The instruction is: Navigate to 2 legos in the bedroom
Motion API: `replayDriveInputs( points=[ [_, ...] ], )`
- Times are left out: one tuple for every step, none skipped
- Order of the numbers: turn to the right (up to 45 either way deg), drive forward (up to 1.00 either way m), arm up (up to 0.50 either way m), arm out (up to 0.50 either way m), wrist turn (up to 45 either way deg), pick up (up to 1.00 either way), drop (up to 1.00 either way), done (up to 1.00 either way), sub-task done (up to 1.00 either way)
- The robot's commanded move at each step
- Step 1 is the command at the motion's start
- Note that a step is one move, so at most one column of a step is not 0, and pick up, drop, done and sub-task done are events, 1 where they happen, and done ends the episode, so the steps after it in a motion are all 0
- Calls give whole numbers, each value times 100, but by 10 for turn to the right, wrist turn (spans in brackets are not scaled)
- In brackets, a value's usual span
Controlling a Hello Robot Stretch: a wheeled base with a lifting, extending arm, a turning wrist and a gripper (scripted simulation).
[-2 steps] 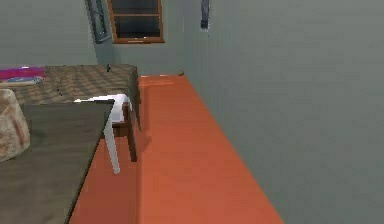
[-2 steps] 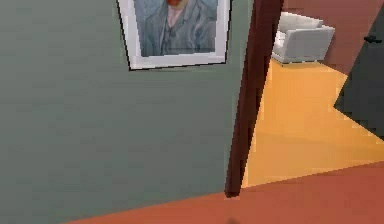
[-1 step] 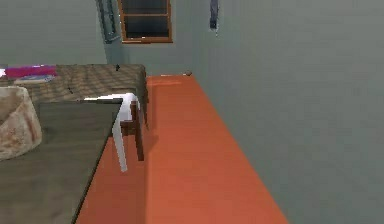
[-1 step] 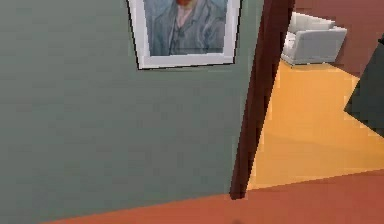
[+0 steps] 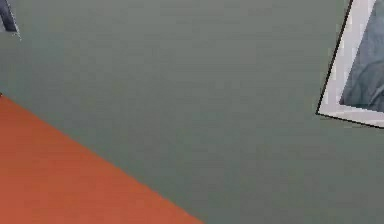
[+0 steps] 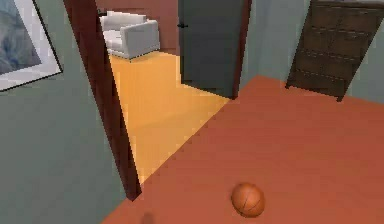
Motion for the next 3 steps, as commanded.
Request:
replayDriveInputs(
  points=[
    [330, 0, 0, 0, 0, 0, 0, 0, 0],
    [0, 5, 0, 0, 0, 0, 0, 0, 0],
    [-450, 0, 0, 0, 0, 0, 0, 0, 0]
  ],
)
